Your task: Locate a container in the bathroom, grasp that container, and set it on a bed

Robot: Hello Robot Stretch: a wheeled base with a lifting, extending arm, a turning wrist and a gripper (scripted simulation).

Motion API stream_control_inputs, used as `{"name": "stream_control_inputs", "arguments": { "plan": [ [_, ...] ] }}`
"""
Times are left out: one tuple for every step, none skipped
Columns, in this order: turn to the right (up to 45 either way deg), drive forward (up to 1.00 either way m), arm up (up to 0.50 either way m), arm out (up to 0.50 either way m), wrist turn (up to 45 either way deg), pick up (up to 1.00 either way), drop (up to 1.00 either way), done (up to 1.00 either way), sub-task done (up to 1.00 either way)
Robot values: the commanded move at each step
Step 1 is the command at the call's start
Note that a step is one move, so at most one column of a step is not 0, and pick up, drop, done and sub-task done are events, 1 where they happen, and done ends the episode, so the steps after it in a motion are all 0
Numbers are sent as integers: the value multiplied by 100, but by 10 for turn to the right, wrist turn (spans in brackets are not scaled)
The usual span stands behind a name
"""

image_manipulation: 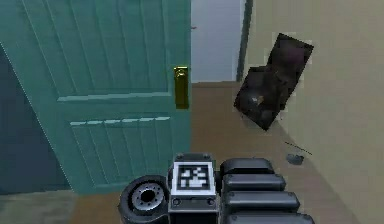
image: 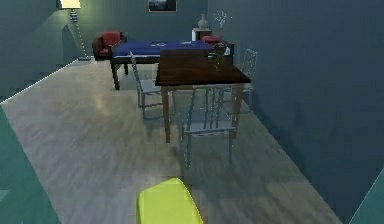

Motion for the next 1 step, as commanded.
{"name": "stream_control_inputs", "arguments": {
  "plan": [
    [-90, 0, 0, 0, 0, 0, 0, 0, 0]
  ]
}}
